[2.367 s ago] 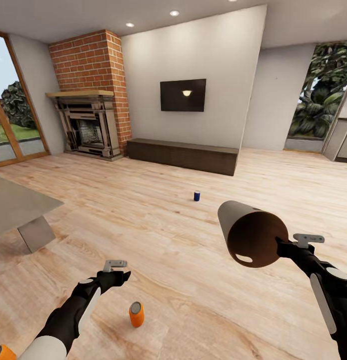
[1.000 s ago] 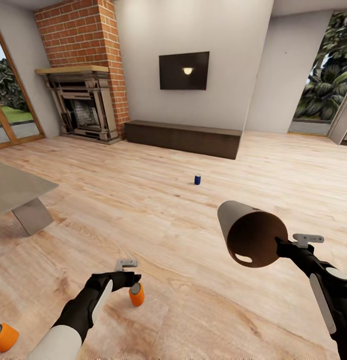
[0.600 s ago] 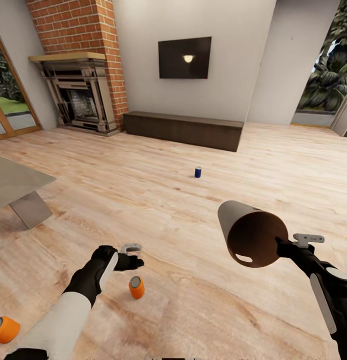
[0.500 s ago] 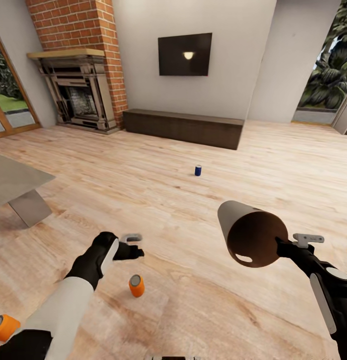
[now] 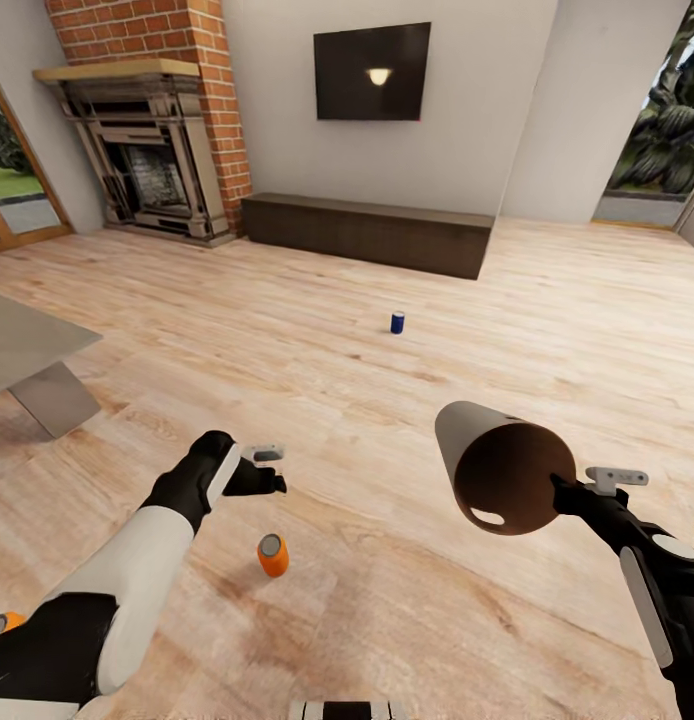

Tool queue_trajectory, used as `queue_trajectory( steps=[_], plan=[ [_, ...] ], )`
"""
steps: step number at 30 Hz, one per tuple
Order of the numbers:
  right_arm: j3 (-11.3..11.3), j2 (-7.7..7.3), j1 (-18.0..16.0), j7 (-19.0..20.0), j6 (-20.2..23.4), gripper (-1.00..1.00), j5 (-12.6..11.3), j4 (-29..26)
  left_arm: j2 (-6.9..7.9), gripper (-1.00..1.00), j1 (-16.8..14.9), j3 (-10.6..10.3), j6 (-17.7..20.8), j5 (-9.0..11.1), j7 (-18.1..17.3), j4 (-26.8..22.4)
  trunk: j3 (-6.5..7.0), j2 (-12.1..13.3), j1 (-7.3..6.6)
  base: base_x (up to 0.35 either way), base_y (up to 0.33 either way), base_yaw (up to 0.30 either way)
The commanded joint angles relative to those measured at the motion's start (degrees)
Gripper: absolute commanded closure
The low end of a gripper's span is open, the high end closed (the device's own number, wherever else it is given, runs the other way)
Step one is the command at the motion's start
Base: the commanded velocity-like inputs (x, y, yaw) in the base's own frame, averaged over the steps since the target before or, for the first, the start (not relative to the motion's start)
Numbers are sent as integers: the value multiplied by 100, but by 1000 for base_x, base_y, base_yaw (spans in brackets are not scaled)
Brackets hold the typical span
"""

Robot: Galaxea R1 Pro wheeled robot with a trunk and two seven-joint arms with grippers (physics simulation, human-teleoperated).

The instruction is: Put the three can of soda from the living room inside the tash can in the kitchen.

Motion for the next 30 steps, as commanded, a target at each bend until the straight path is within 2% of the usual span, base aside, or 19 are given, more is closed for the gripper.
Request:
queue_trajectory(
  steps=[1,15,21,24,27,30],
  plan=[
    [-2,0,-3,0,2,100,-41,-9,2,-100,-5,2,-4,2,-1,21,-22,-2,1,0,0,0],
    [-38,-2,-3,3,2,100,-48,-22,9,-100,-24,33,-179,-30,-4,116,-332,-21,37,0,0,0],
    [-81,-48,-21,1,24,100,-50,-132,10,-100,-25,7,-307,-38,2,117,-465,-29,53,0,0,0],
    [-86,-60,-29,0,240,100,-46,-364,8,-100,-25,6,-326,-39,3,117,-532,-33,61,0,0,0],
    [-88,-81,-53,-3,669,100,-43,-735,4,-100,-25,7,-339,-39,4,117,-598,-37,68,0,0,0],
    [-89,-97,-246,-1,950,100,-38,-945,-4,-100,-25,7,-433,-39,4,117,-665,-41,76,0,0,0]
  ],
)
